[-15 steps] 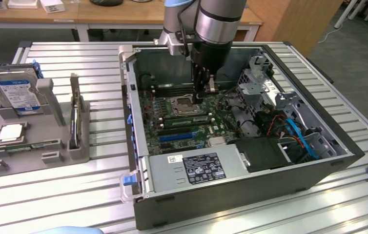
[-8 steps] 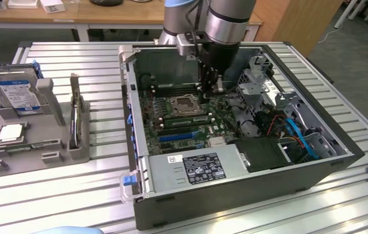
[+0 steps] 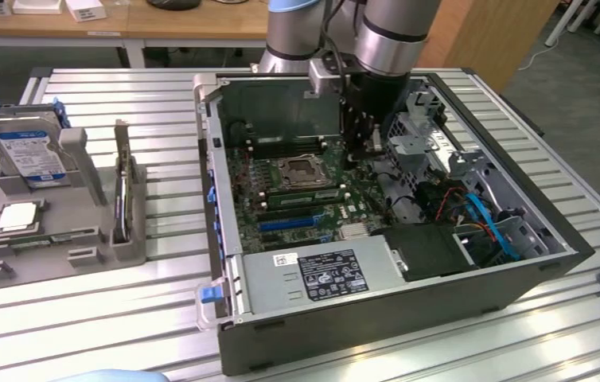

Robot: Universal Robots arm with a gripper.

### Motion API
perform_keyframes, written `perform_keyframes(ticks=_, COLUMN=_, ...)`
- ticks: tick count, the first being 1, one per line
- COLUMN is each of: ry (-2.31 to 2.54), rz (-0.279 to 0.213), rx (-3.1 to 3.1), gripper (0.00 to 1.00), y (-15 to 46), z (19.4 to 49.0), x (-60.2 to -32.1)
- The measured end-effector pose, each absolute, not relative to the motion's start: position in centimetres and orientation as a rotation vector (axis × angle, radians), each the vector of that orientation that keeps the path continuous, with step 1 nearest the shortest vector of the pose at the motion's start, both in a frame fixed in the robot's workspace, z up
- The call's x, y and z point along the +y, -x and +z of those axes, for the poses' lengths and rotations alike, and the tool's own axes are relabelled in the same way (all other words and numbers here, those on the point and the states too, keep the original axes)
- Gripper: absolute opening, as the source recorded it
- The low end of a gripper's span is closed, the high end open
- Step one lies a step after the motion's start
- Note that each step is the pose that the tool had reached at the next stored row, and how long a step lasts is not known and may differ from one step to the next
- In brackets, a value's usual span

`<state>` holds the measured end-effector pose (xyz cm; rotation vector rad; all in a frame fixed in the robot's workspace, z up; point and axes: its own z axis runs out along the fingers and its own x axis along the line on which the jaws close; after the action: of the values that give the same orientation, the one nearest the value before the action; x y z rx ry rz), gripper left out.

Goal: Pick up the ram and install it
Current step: 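Press down the ram until it locks into place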

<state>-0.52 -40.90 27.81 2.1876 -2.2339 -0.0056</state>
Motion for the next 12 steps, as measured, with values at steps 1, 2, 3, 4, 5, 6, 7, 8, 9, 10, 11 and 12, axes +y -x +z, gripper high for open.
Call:
perform_keyframes(ticks=1, ry=-2.188, rz=-0.006, rx=-2.234, gripper=0.1, y=0.5, z=27.7, x=-40.9)
perform_keyframes(ticks=2, ry=-2.188, rz=-0.006, rx=-2.234, gripper=0.1, y=0.4, z=27.5, x=-40.9)
perform_keyframes(ticks=3, ry=-2.188, rz=-0.006, rx=-2.234, gripper=0.1, y=0.4, z=27.3, x=-40.9)
perform_keyframes(ticks=4, ry=-2.188, rz=-0.006, rx=-2.234, gripper=0.1, y=0.3, z=27.2, x=-40.9)
perform_keyframes(ticks=5, ry=-2.187, rz=-0.006, rx=-2.234, gripper=0.1, y=0.3, z=27.0, x=-40.9)
perform_keyframes(ticks=6, ry=-2.187, rz=-0.006, rx=-2.234, gripper=0.1, y=0.3, z=26.8, x=-40.9)
perform_keyframes(ticks=7, ry=-2.187, rz=-0.006, rx=-2.234, gripper=0.1, y=0.3, z=26.6, x=-40.9)
perform_keyframes(ticks=8, ry=-2.187, rz=-0.006, rx=-2.234, gripper=0.1, y=0.3, z=26.5, x=-40.9)
perform_keyframes(ticks=9, ry=-2.188, rz=-0.006, rx=-2.234, gripper=0.1, y=0.3, z=26.3, x=-40.9)
perform_keyframes(ticks=10, ry=-2.187, rz=-0.006, rx=-2.234, gripper=0.1, y=0.3, z=26.2, x=-40.9)
perform_keyframes(ticks=11, ry=-2.187, rz=-0.006, rx=-2.234, gripper=0.1, y=0.3, z=26.0, x=-40.9)
perform_keyframes(ticks=12, ry=-2.187, rz=-0.006, rx=-2.234, gripper=0.1, y=0.3, z=25.9, x=-40.9)
